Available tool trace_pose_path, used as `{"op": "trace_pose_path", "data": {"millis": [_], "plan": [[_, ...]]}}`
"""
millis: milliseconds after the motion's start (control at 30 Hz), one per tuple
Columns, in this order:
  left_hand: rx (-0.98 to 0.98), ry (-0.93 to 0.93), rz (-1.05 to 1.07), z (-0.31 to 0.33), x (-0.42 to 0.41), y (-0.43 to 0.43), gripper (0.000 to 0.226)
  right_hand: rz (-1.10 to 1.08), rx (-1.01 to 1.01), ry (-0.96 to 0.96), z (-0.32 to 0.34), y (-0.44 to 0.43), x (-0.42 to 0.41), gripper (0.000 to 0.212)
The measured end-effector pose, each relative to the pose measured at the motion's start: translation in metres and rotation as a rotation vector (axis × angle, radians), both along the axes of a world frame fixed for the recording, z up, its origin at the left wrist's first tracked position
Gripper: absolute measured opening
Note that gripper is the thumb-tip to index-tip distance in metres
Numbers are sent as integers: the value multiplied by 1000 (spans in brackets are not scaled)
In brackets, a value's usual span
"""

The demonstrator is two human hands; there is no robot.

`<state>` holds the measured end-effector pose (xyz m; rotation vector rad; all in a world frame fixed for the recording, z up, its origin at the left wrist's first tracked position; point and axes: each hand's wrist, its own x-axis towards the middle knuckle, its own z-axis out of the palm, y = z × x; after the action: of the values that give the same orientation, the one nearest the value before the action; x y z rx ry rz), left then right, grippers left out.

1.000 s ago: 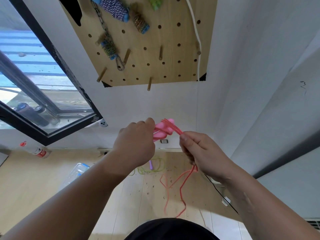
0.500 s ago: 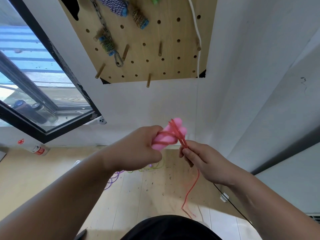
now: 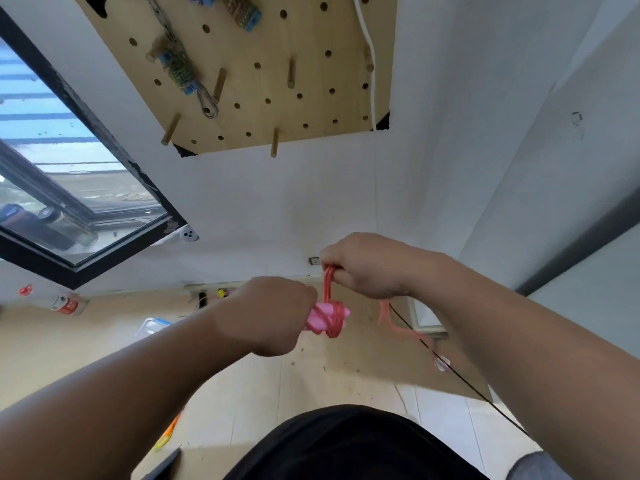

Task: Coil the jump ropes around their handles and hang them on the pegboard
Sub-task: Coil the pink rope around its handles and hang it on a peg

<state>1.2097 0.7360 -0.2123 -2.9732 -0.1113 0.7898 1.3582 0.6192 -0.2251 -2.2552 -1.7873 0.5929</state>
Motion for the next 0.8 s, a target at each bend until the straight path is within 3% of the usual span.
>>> {"op": "trace_pose_path", "data": {"millis": [100,233,300,333,400,467,533,700,800], "plan": [[68,-73,174,-7,10,21,20,-89,62,-82,4,-2,-11,7],[55,-178,323,-8,15,31,24,-165,166,-33,-7,-13,-28,24],[41,-185,371,-13,15,25,25,-190,234,-64,-18,-14,-36,14],[36,-195,386,-16,15,22,23,-212,251,-95,-23,-15,-41,17],[-10,-207,421,-19,17,21,19,-259,296,-208,-32,-17,-49,44],[-155,-220,489,-19,18,22,17,-319,343,-327,-38,-20,-52,64],[-356,-288,593,-17,18,19,17,-368,472,-331,-43,-24,-50,70],[-673,-352,789,-12,11,7,14,-345,698,-283,-43,-32,-47,48],[-723,-346,817,-12,11,3,15,-434,738,-46,-46,-32,-53,32]]}}
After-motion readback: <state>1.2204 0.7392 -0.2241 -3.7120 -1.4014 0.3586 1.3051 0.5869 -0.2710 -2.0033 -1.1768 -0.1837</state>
